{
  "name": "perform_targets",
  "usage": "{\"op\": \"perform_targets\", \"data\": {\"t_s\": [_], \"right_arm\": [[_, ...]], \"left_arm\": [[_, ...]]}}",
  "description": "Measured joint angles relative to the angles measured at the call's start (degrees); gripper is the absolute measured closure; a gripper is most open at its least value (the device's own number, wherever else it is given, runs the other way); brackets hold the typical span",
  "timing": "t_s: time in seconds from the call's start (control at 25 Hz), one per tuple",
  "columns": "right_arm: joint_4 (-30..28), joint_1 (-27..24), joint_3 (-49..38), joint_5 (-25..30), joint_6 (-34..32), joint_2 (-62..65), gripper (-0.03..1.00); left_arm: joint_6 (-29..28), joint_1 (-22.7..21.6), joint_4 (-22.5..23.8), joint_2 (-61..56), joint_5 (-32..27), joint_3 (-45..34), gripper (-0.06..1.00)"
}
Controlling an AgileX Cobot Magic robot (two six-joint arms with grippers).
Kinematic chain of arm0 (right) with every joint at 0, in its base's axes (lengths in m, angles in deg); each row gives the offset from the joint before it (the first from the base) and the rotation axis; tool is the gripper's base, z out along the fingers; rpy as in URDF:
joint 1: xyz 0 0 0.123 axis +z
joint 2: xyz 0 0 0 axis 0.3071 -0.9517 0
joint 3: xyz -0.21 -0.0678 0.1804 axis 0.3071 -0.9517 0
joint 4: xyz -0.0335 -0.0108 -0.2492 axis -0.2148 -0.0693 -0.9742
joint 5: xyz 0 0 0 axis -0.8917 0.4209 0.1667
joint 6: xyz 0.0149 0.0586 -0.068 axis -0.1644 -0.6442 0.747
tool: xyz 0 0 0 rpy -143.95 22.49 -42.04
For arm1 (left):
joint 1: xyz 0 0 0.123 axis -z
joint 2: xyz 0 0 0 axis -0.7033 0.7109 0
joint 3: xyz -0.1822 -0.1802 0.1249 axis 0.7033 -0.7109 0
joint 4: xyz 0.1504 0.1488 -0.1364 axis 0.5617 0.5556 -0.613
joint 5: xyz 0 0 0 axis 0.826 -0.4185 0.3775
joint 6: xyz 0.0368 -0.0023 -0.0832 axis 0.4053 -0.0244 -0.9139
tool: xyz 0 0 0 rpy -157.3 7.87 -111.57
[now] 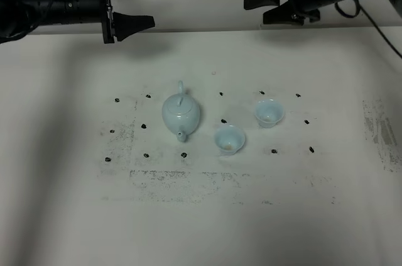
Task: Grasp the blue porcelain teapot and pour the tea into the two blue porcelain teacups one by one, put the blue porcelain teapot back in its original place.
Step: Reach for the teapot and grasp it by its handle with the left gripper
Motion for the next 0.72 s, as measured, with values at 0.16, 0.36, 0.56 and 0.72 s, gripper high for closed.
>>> {"op": "perform_targets", "data": {"t_s": [0.16,0.36,0.56,0.72], "right_arm": [[-10.3,0.0,0.0,0.1,-2.1,5.7,0.38],[-17.0,0.0,-2.4,0.1,-4.3,12.0,0.38],[-25.2,0.2,-13.1,0.2,-4.2,22.0,0.38],[-38.3,0.2,-23.9,0.3,-6.8,31.4,0.38]], "left_arm": [[-1.1,0.0,8.7,-4.9,0.0,0.0,0.2],[-3.1,0.0,21.0,-11.0,0.0,0.0,0.2],[-5.6,0.0,31.7,-17.1,-0.1,0.0,0.21],[-7.0,0.0,37.0,-20.6,-0.1,0.0,0.21]]}}
